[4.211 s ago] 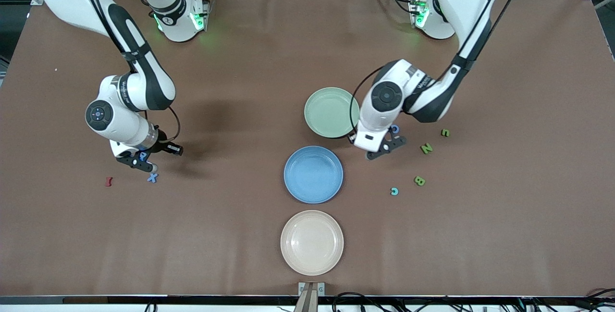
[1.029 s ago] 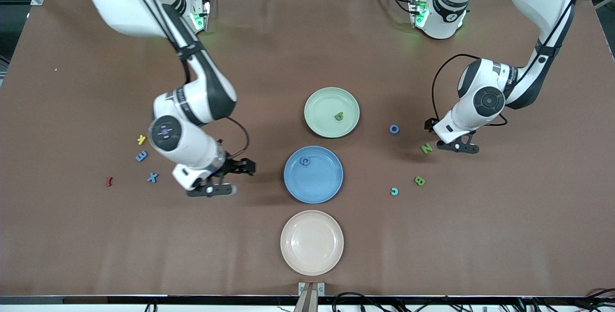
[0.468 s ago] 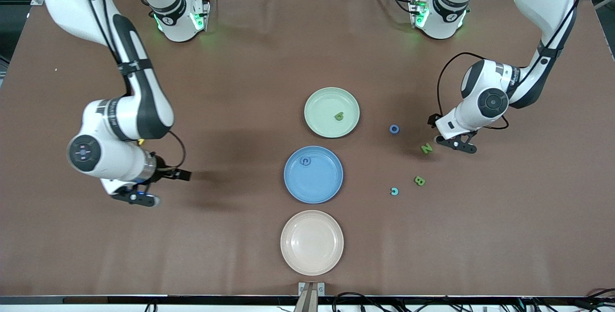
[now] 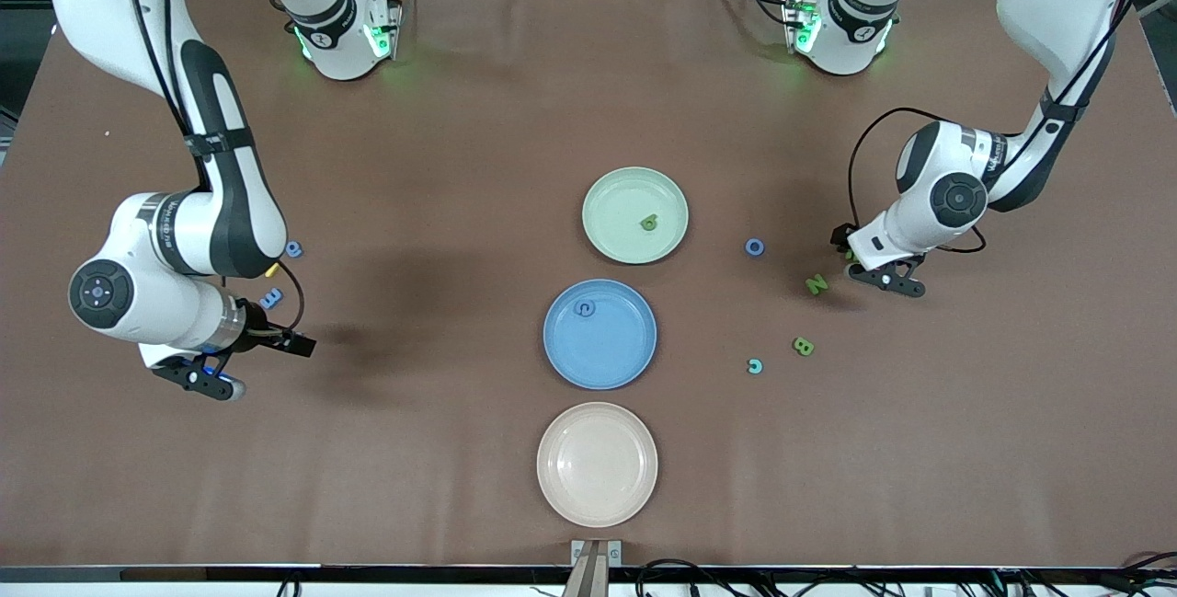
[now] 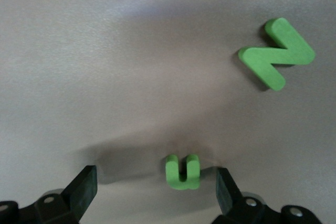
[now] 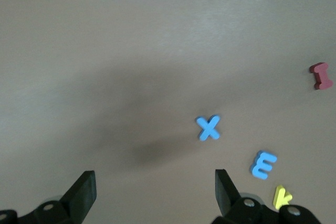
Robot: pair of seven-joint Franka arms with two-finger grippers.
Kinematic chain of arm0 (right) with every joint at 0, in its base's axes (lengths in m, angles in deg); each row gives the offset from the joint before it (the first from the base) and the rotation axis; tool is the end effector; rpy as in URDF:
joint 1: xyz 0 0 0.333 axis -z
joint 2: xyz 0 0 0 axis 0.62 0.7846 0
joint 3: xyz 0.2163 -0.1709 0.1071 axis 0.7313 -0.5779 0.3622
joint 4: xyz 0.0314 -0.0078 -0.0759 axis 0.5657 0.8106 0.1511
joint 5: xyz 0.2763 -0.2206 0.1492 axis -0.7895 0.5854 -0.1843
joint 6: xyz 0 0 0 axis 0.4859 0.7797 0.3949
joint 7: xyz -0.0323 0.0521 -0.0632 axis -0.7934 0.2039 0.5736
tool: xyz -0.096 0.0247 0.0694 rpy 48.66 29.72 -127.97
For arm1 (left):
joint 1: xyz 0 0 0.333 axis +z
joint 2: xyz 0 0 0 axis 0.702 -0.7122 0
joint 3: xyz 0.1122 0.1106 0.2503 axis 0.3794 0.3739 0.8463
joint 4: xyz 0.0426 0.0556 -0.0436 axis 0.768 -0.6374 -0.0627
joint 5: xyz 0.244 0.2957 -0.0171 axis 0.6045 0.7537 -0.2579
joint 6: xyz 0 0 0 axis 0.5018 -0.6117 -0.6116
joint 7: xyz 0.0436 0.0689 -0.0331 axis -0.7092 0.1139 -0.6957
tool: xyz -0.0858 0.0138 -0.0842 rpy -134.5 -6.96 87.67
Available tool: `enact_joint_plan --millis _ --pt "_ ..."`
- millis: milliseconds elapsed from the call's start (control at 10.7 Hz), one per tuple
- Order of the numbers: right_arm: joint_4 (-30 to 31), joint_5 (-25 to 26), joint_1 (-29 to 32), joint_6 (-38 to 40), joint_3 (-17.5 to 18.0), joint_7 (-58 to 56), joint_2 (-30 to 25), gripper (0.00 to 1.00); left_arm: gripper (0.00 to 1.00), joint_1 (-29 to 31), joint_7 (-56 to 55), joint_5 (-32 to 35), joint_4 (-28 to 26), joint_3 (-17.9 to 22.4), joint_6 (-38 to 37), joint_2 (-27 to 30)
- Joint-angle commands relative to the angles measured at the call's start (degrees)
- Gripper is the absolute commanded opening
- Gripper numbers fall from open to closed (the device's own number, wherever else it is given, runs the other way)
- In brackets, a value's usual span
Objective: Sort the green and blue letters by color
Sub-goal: 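Grasp green u with the left gripper while the right gripper grasps X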
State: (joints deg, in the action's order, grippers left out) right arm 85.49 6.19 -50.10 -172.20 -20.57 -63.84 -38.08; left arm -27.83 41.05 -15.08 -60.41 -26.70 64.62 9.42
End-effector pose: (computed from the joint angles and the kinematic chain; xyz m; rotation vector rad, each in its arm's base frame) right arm 0.6489 0.0251 0.2634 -3.0759 0.5628 0.1193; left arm 0.4841 -0.0414 0.1412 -3.0375 0.5308 0.2239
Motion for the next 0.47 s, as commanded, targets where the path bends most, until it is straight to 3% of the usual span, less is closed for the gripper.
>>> enact_joint_plan --millis 0,281,374 --pt "6.85 0.22 1.67 -9.20 0.61 0.80 0.51 1.00 1.00 -0.14 -2.51 1.50 -0.92 -0.62 1.21 0.10" --pt "8.62 0.04 2.64 -12.39 0.69 0.80 2.36 1.00 1.00 -0.32 -2.88 1.50 -1.53 -0.62 1.30 0.45" --pt "8.62 -0.13 3.16 -12.56 0.69 0.80 2.62 1.00 0.48 -0.24 -3.14 1.50 -1.71 -0.62 1.21 0.71"
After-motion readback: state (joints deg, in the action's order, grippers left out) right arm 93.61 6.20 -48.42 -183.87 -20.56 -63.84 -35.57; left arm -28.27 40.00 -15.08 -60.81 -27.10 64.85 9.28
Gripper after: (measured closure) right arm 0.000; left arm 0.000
